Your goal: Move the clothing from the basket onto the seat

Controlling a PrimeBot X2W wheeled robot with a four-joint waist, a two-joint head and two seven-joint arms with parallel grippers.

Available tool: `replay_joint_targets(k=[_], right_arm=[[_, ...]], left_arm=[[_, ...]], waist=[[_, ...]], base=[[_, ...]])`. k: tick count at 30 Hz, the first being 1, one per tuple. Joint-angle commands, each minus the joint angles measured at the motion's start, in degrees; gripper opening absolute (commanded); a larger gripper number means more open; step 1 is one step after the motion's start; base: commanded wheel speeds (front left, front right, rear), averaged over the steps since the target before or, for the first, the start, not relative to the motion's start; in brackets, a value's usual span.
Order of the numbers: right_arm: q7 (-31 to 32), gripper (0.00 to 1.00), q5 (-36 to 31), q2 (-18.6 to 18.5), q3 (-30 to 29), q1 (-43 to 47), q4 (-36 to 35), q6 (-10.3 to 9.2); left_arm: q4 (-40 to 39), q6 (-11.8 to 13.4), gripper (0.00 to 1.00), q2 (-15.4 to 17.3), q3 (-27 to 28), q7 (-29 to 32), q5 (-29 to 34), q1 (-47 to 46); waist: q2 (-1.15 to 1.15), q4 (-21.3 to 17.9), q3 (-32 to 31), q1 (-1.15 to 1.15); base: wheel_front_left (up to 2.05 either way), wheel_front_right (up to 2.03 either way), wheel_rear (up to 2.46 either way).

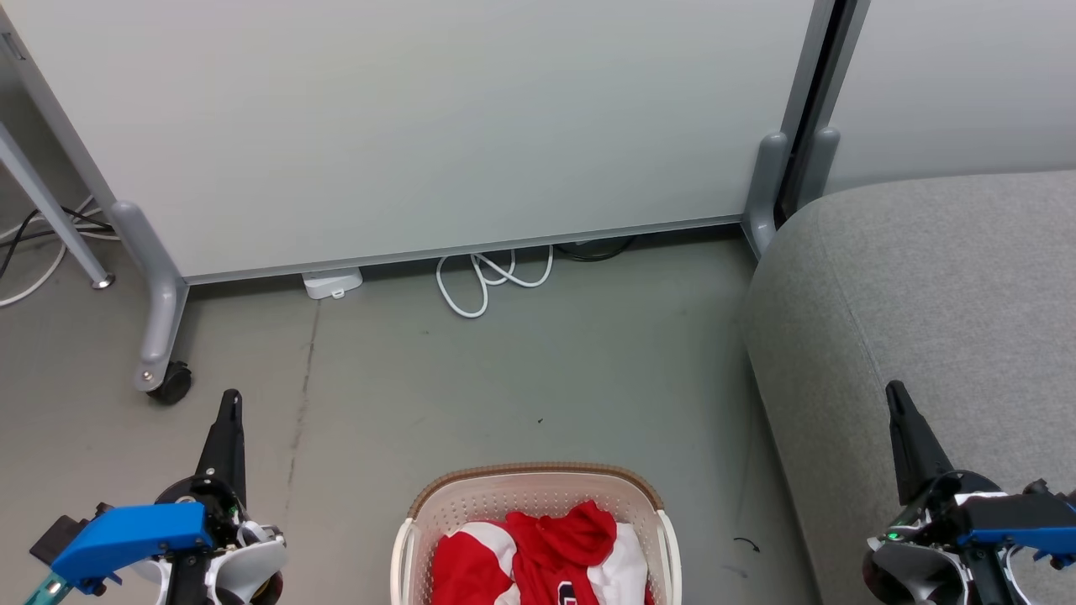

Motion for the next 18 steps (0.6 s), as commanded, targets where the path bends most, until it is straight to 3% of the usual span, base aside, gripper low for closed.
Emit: replay_joint_targets(k=[1, 14, 15, 18], right_arm=[[0.2, 0.0, 0.2, -0.4, 0.0, -0.6, 0.1, 0.05], [0.2, 0.0, 0.2, -0.4, 0.0, -0.6, 0.1, 0.05], [0.0, 1.0, 0.0, 0.0, 0.0, 0.0, 0.1, 0.0], [-0.4, 1.0, -0.2, 0.2, 0.2, 0.7, 1.0, -0.08]], left_arm=[[-0.2, -0.2, 0.0, 0.0, 0.1, 0.2, -0.2, -0.6], [-0.2, -0.2, 0.0, 0.0, 0.1, 0.2, -0.2, -0.6], [0.1, 0.0, 1.0, 0.0, 0.0, 0.0, 0.0, 0.0], [0.8, 0.0, 1.0, -0.1, -0.2, -0.4, 0.1, 0.9]], waist=[[0.0, 0.0, 0.0, 0.0], [0.0, 0.0, 0.0, 0.0], [0.0, 0.0, 0.0, 0.0], [0.0, 0.0, 0.0, 0.0]], base=[[0.0, 0.0, 0.0], [0.0, 0.0, 0.0], [0.0, 0.0, 0.0], [0.0, 0.0, 0.0]])
